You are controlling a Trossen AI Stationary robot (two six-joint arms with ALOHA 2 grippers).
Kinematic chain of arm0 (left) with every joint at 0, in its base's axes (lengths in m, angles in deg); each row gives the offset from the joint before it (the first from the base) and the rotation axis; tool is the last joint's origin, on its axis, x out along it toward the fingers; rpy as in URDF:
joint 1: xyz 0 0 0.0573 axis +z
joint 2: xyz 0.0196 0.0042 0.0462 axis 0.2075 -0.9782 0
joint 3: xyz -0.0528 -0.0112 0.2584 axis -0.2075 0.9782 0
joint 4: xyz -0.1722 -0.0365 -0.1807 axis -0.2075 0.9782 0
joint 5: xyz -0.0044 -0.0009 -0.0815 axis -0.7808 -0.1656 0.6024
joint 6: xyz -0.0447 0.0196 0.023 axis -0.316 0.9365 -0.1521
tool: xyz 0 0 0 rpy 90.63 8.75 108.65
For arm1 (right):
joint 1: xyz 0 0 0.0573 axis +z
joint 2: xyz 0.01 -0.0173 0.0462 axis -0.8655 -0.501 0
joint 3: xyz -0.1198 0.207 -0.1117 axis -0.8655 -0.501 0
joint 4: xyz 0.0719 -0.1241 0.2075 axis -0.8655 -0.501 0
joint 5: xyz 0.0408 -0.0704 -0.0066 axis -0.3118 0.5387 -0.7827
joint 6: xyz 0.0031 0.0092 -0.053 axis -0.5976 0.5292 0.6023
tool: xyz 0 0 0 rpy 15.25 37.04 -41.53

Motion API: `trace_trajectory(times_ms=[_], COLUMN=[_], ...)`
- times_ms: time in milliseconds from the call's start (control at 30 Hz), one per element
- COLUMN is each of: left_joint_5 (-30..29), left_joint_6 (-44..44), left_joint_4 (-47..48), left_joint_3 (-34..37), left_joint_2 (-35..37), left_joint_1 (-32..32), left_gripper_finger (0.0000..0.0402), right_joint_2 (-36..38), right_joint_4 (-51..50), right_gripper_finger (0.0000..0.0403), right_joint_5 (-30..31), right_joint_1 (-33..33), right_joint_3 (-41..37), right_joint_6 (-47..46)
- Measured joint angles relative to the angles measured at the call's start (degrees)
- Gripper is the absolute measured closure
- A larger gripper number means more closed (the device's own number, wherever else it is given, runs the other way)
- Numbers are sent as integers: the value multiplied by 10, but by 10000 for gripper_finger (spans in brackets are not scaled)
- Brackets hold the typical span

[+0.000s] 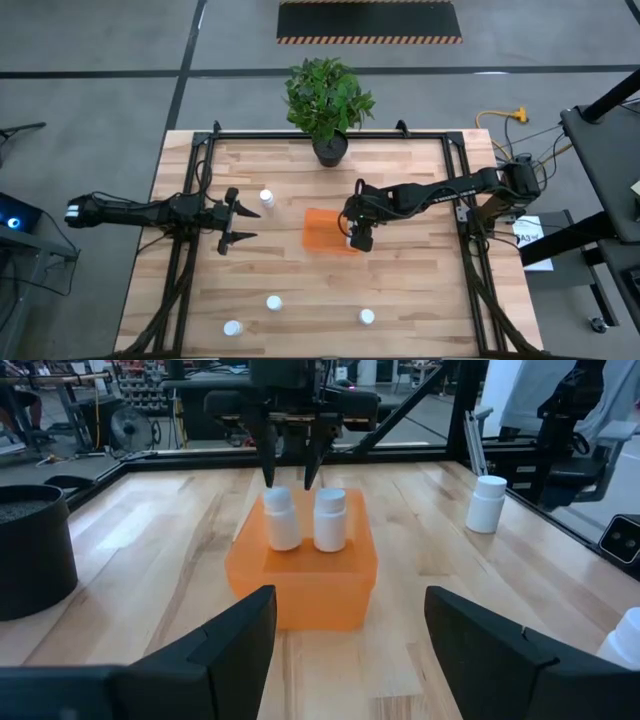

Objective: Pick and place pill bottles into a basket
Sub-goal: Put the white pill bottle into the orange bin

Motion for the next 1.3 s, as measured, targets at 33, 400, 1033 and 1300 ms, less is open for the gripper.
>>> trace_trajectory(times_ms=[33, 400, 1033, 1300], left_joint_5=[0, 0, 0, 0], left_joint_6=[0, 0, 0, 0], left_joint_4=[0, 0, 0, 0], left_joint_3=[0, 0, 0, 0], left_joint_2=[0, 0, 0, 0], left_joint_1=[0, 0, 0, 0], left_gripper_finger=[163, 163, 163, 163], right_joint_2=[0, 1, 4, 4], right_joint_4=[0, -1, -11, -2], right_gripper_finger=[204, 208, 209, 209], right_joint_5=[0, -1, -11, -20], right_joint_1=[0, 0, 9, 33], right_joint_3=[0, 0, 105, 127], right_joint_6=[-1, -1, -11, -51])
